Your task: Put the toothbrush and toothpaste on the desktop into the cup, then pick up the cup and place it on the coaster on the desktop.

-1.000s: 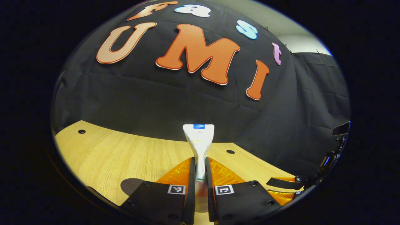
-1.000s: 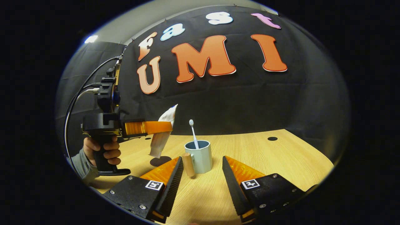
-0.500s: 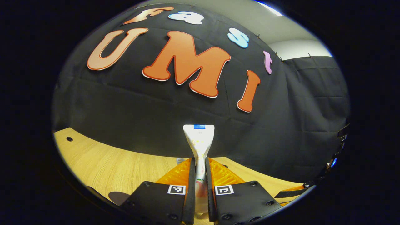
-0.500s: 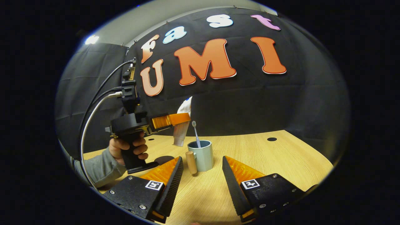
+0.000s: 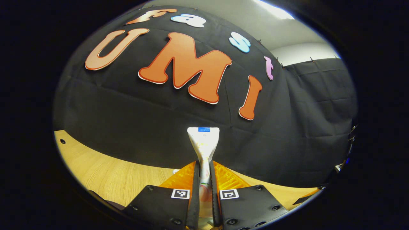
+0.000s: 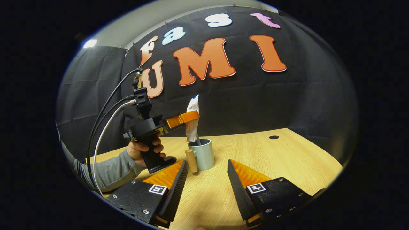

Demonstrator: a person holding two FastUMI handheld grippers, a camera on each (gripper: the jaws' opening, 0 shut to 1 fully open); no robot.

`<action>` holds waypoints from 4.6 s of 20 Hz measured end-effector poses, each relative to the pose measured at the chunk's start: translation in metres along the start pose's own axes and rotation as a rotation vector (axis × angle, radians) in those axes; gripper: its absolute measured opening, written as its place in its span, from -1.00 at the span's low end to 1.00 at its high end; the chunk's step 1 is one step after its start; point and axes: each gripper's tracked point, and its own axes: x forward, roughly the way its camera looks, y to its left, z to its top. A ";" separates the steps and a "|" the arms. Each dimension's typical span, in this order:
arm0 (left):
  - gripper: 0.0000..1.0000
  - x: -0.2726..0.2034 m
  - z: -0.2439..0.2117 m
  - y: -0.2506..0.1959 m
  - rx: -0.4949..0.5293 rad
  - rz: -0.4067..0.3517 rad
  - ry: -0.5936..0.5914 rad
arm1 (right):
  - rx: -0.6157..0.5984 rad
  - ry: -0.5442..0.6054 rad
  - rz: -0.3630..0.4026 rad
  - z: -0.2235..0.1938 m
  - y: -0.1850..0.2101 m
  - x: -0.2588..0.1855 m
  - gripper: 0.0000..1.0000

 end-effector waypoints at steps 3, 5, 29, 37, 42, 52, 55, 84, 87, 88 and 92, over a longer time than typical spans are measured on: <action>-0.60 0.005 -0.016 -0.005 0.021 -0.027 0.020 | 0.003 0.003 0.008 -0.002 0.002 0.000 0.52; -0.58 0.007 -0.021 -0.005 0.029 -0.034 0.032 | -0.002 0.002 0.013 -0.003 0.002 0.000 0.53; 0.56 -0.087 0.032 0.016 0.199 0.028 0.079 | -0.055 0.082 0.038 0.007 0.036 0.045 0.55; 0.86 -0.144 0.060 0.052 0.215 0.174 0.083 | -0.160 0.160 0.013 0.021 0.054 0.078 0.56; 0.94 -0.178 0.071 0.074 0.251 0.259 0.095 | -0.182 0.270 -0.016 0.013 0.055 0.100 0.57; 0.94 -0.226 0.066 0.107 0.266 0.369 0.148 | -0.195 0.530 -0.091 -0.021 0.050 0.132 0.58; 0.94 -0.240 0.061 0.118 0.256 0.394 0.165 | -0.195 0.618 -0.147 -0.033 0.039 0.140 0.58; 0.94 -0.278 0.026 0.140 0.247 0.445 0.280 | -0.145 0.838 -0.116 -0.075 0.030 0.163 -0.67; 0.94 -0.280 0.027 0.143 0.246 0.456 0.281 | -0.145 0.812 -0.091 -0.071 0.031 0.166 -0.67; 0.94 -0.282 0.028 0.143 0.248 0.459 0.282 | -0.143 0.807 -0.083 -0.071 0.031 0.167 -0.67; 0.94 -0.287 0.032 0.144 0.255 0.468 0.276 | -0.152 0.778 -0.041 -0.070 0.037 0.173 -0.67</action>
